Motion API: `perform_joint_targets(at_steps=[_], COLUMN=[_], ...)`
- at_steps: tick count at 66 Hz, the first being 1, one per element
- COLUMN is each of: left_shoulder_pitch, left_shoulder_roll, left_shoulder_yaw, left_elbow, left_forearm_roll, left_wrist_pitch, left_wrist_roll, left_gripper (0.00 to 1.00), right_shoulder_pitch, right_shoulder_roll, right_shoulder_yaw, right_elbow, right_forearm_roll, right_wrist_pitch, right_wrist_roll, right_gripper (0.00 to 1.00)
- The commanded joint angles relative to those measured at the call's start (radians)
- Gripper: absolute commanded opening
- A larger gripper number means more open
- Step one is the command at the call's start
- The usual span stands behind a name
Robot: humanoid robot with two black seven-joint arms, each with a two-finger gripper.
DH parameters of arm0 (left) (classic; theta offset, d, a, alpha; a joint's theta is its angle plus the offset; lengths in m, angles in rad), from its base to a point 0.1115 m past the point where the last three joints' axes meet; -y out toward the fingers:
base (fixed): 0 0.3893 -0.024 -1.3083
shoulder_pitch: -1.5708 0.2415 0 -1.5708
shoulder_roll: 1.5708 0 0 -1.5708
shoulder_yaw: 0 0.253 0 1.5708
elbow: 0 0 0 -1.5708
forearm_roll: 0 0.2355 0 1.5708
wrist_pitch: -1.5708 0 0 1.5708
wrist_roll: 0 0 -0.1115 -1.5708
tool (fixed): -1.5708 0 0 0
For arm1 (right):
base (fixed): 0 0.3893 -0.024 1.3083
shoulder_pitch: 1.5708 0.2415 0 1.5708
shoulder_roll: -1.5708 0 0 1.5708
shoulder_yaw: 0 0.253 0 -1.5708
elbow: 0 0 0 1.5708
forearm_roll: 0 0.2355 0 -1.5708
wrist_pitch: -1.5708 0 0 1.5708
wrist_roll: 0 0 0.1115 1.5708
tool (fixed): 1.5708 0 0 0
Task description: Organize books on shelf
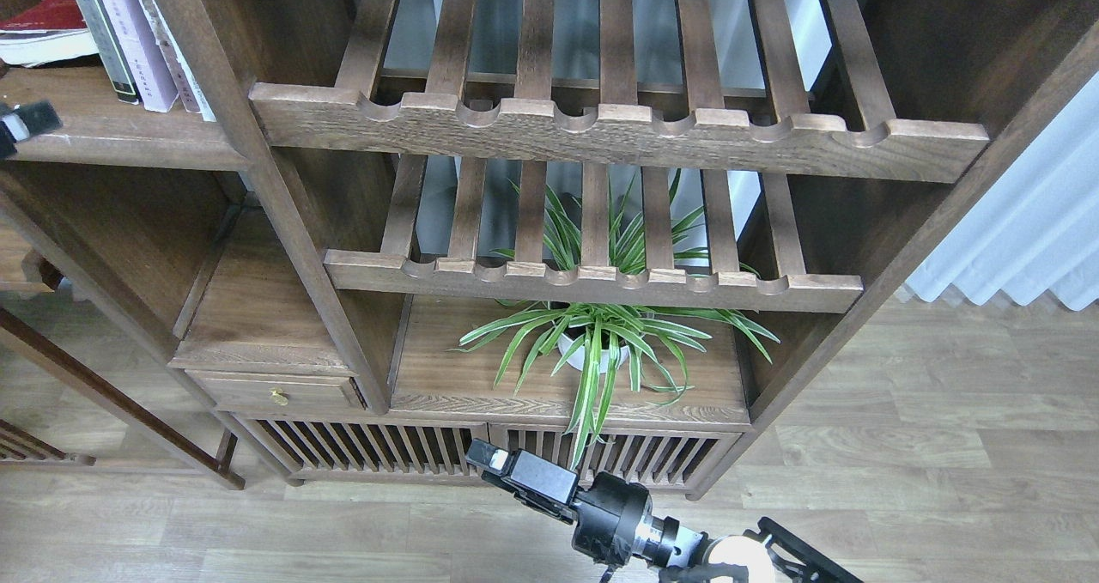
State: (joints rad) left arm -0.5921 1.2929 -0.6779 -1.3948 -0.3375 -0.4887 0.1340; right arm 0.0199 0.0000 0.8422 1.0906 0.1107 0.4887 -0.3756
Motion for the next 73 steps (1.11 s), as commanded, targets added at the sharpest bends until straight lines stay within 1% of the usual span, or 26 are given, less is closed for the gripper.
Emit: perform_joint_targets(at_steps=[1, 15, 27, 35, 46, 50, 61, 67, 73], left_shoulder_pitch=[0.023, 0.103, 0.132, 0.170, 0.248, 0.311, 0.422, 0.439, 0.454], left_shoulder_roll=[-0.037, -0.124, -0.165, -0.221, -0.336, -0.389, -0.486, -0.518, -0.558], left_shoulder_yaw=[0.000, -0.005, -0.009, -0.022, -0.124, -0.182, -0.265, -0.278, -0.293], left_elbow=[0.002, 0.014, 0.017, 0.023, 0.073, 0.082, 0.108, 0.137, 0.163], left_forearm_roll=[0.000, 0.000, -0.001, -0.001, 0.000, 0.002, 0.023, 0.022, 0.022], left_wrist_pitch=[0.000, 0.000, 0.000, 0.000, 0.000, 0.000, 0.000, 0.000, 0.000], left_wrist_roll=[-0.007, -0.008, -0.008, -0.008, -0.005, 0.001, 0.009, 0.009, 0.009], left_gripper=[0.66, 0.65, 0.65, 0.64, 0.64, 0.64, 0.64, 0.65, 0.65], right_shoulder_pitch=[0.000, -0.002, -0.008, -0.008, -0.008, -0.008, -0.008, -0.008, -0.008], right_shoulder_roll=[0.000, 0.000, 0.000, 0.000, 0.000, 0.000, 0.000, 0.000, 0.000], right_shoulder_yaw=[0.000, 0.000, 0.002, 0.002, 0.003, 0.008, 0.015, 0.017, 0.017], right_elbow=[-0.001, -0.001, -0.001, -0.001, -0.006, -0.008, -0.012, -0.014, -0.014], right_forearm_roll=[0.000, 0.000, 0.000, 0.000, -0.002, -0.002, 0.000, 0.001, 0.001], right_wrist_pitch=[0.000, 0.000, 0.000, 0.000, 0.000, 0.000, 0.000, 0.000, 0.000], right_wrist_roll=[0.000, 0.000, 0.001, 0.001, 0.021, 0.023, 0.029, 0.032, 0.050], right_gripper=[1.00, 1.00, 1.00, 1.00, 1.00, 1.00, 1.00, 1.00, 1.00])
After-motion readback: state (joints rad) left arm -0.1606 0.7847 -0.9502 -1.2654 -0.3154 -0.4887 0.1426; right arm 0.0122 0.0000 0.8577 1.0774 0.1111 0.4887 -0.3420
